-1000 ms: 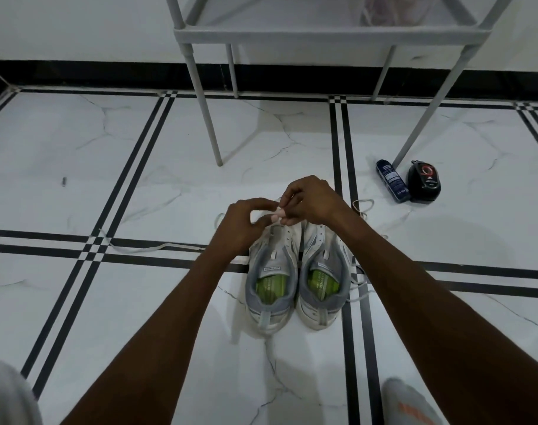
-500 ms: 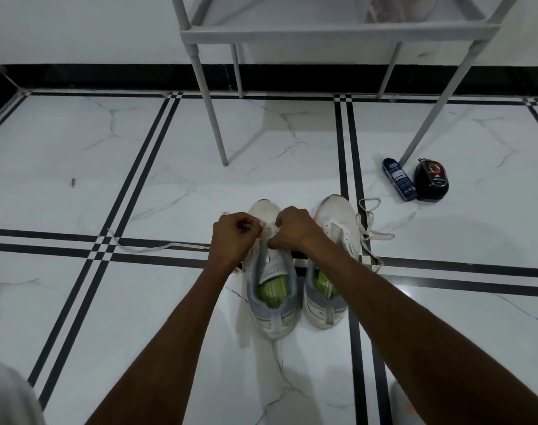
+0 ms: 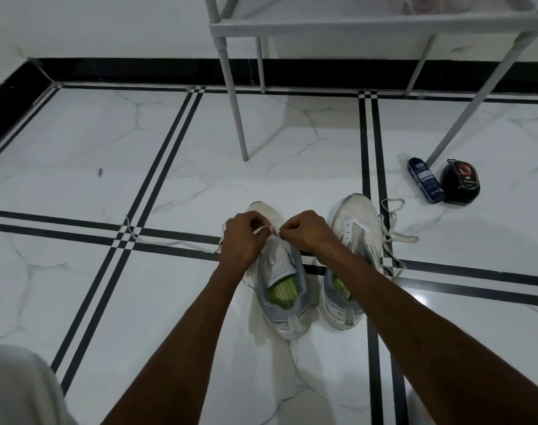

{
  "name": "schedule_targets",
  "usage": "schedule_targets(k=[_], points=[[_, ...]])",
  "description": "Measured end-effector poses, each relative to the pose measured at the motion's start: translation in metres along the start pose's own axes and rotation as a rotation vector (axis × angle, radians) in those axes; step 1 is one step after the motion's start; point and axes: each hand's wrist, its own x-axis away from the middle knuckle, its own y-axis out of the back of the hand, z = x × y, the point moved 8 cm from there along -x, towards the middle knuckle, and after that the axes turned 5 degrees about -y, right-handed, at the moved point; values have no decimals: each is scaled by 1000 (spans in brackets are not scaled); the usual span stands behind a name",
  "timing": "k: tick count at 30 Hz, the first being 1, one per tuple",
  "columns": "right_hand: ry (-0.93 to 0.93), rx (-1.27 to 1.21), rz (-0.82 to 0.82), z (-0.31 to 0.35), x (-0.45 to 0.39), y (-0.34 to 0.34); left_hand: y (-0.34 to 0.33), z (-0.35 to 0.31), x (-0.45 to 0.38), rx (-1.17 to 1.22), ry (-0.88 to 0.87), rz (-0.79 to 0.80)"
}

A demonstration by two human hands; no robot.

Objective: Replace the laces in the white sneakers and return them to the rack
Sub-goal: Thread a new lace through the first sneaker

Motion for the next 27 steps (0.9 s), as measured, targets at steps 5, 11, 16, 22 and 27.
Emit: schedule_targets(k=[5, 11, 16, 22, 27], points=[[-46, -39, 25, -7, -4, -4, 4, 2, 2, 24, -7, -58], [-125, -161, 16, -18, -11, -4, 6, 1, 4, 25, -14, -68], [-195, -252, 54, -21, -11, -6, 8, -6, 15, 23, -38, -141], [-226, -295, 69, -25, -13, -9, 10, -7, 24, 75, -3, -229], [-287, -336, 84, -29, -13, -10, 5, -3, 28, 155, 12, -238]])
